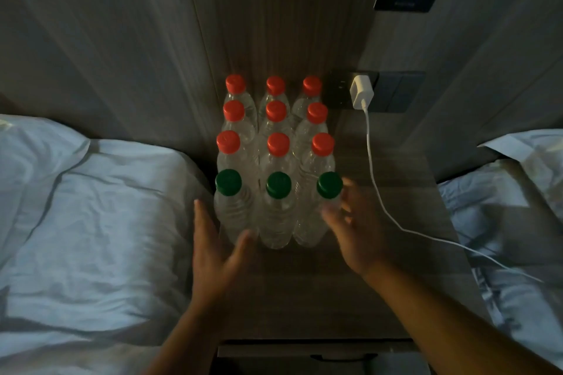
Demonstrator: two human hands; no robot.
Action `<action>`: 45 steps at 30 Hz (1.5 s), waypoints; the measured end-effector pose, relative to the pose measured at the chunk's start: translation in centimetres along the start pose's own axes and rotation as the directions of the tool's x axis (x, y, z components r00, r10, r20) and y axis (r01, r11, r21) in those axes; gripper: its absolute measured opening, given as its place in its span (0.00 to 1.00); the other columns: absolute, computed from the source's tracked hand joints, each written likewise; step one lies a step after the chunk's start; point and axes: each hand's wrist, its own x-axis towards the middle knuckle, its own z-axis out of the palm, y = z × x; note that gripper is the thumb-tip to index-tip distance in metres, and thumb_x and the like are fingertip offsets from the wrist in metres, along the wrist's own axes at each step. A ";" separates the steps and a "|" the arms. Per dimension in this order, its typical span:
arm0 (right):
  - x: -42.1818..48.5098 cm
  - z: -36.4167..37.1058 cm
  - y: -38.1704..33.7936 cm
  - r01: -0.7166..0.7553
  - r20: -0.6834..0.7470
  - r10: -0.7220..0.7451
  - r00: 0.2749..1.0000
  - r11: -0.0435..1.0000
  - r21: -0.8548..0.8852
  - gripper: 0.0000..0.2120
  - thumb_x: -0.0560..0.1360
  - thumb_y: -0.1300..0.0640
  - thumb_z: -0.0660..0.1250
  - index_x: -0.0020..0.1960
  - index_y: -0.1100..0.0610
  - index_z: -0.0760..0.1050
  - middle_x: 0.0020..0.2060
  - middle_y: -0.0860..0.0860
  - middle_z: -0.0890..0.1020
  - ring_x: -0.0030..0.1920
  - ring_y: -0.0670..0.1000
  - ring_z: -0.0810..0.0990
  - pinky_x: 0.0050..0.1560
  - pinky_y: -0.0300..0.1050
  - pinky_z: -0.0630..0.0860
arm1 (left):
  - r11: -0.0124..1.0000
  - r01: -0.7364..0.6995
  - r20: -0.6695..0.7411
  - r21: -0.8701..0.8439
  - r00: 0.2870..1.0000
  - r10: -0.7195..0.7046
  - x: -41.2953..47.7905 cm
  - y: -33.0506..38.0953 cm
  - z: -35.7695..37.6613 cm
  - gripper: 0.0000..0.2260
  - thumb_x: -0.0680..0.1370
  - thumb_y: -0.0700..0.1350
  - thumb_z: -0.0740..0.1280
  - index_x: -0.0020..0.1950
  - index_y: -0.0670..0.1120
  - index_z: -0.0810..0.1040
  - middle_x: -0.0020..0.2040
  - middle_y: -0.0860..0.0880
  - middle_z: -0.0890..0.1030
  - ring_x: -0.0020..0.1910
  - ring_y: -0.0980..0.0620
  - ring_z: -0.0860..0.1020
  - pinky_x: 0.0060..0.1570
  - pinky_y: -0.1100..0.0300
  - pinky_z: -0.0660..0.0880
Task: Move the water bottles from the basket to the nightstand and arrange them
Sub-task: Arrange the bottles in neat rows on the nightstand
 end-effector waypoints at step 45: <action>-1.7 0.9 0.5 -0.062 -0.058 0.055 0.997 0.992 -0.113 0.23 0.73 0.63 0.62 0.65 0.46 0.70 0.43 0.43 0.82 0.37 0.43 0.81 0.34 0.41 0.77 | 0.996 -0.037 0.364 -0.085 0.929 0.065 2.3 1.0 -2.2 0.37 0.67 0.52 0.76 0.73 0.51 0.64 0.63 0.55 0.78 0.63 0.56 0.78 0.54 0.62 0.78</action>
